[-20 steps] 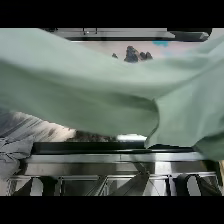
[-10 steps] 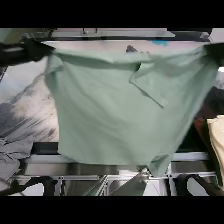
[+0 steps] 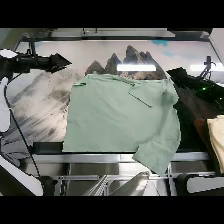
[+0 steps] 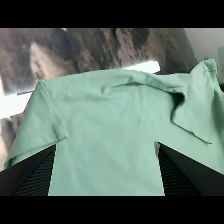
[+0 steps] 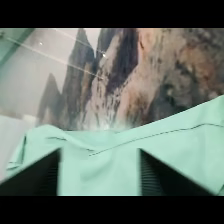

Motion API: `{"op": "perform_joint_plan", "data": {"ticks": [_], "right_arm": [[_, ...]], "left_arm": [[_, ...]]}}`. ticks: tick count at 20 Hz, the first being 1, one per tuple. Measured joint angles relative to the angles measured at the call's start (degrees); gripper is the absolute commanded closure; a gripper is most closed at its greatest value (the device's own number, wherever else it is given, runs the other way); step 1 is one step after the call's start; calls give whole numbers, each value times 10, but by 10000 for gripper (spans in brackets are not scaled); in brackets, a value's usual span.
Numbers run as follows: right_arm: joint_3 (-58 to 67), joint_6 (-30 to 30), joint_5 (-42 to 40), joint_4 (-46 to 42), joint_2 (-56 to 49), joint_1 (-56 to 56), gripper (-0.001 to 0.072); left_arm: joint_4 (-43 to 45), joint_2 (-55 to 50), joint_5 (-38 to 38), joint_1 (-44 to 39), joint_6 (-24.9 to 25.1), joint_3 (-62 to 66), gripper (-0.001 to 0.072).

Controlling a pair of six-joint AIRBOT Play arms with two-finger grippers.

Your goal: Fold the shirts.

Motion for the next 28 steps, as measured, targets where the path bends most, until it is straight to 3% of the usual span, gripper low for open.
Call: {"op": "perform_joint_plan", "data": {"ticks": [2, 3, 6, 9, 13, 15, 16, 17, 18, 21, 22, 23, 24, 25, 28], "right_arm": [[5, 3, 68, 0, 2, -34, 447], [6, 12, 108, -10, 10, -53, 621], [-7, 64, 213, -94, 63, -102, 688], [-65, 98, 257, -167, 150, -121, 688], [-155, 117, 265, -208, 276, -130, 687], [-179, 121, 265, -215, 318, -131, 681], [-186, 123, 265, -218, 333, -132, 679], [-191, 125, 262, -220, 344, -132, 616], [-195, 129, 262, -222, 351, -132, 474], [-202, 148, 261, -217, 357, -132, 450], [-202, 154, 259, -207, 356, -132, 449], [-203, 156, 259, -191, 354, -132, 451], [-204, 161, 259, -176, 350, -132, 536], [-204, 163, 257, -158, 345, -133, 691], [-204, 198, 253, -169, 332, -140, 690]], "left_arm": [[13, -5, -66, 32, -40, 5, -1], [27, -2, -98, 45, -60, -2, -2], [104, 28, -185, 67, -115, -91, -2], [172, 93, -200, 73, -141, -263, -2], [210, 172, -166, 83, -153, -498, 0], [217, 189, -138, 89, -153, -570, 154], [216, 194, -130, 88, -153, -593, 153], [210, 197, -125, 86, -148, -610, 153], [202, 199, -119, 81, -143, -623, 164], [194, 203, -106, 48, -133, -643, 176], [193, 203, -104, 34, -132, -646, 359], [196, 203, -97, 18, -128, -649, 686], [204, 203, -85, 1, -123, -651, 690], [208, 203, -81, -17, -113, -652, 691], [202, 203, -89, -59, -93, -654, 692]]}}
